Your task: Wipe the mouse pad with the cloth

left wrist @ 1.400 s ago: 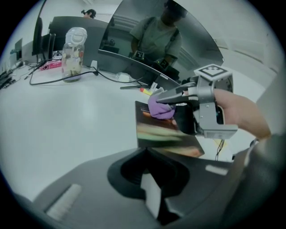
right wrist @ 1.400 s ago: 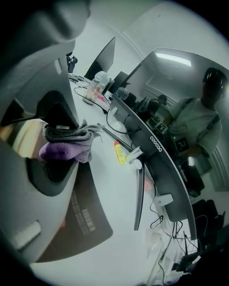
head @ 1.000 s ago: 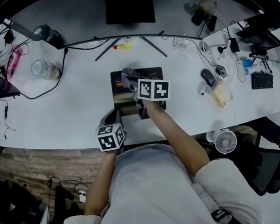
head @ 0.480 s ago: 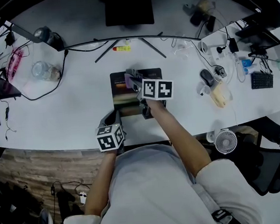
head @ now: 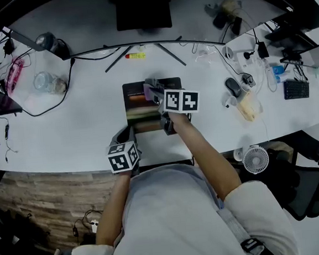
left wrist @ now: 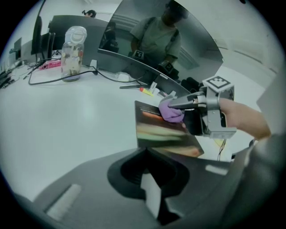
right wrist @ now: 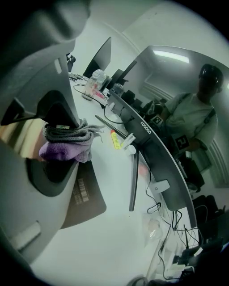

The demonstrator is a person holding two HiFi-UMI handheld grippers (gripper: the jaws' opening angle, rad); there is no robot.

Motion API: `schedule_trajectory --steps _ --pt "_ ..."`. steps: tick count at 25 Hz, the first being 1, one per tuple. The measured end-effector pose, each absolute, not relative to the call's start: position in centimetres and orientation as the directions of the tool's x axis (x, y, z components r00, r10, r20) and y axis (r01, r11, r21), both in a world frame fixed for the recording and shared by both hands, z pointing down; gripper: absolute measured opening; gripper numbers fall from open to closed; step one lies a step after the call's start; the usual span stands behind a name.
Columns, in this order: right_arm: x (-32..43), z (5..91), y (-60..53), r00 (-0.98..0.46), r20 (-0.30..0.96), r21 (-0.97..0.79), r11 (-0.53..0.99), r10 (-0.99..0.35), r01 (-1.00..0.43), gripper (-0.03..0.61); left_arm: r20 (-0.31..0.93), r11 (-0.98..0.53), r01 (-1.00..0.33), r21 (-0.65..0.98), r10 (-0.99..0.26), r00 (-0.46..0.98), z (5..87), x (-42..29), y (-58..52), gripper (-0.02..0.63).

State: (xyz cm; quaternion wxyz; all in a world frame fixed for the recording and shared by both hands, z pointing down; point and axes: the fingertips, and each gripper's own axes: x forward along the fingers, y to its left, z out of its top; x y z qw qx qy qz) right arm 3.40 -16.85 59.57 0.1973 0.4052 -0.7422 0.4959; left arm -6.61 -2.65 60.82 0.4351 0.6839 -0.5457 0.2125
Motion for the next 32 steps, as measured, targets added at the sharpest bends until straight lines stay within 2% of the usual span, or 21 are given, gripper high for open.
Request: schedule_trajectory --steps 32 --pt "10.3 59.8 -17.1 -0.572 0.712 -0.573 0.135 -0.407 -0.809 0.190 0.768 -0.052 -0.942 0.332 -0.564 0.302 60.7 -6.1 -2.5 0.000"
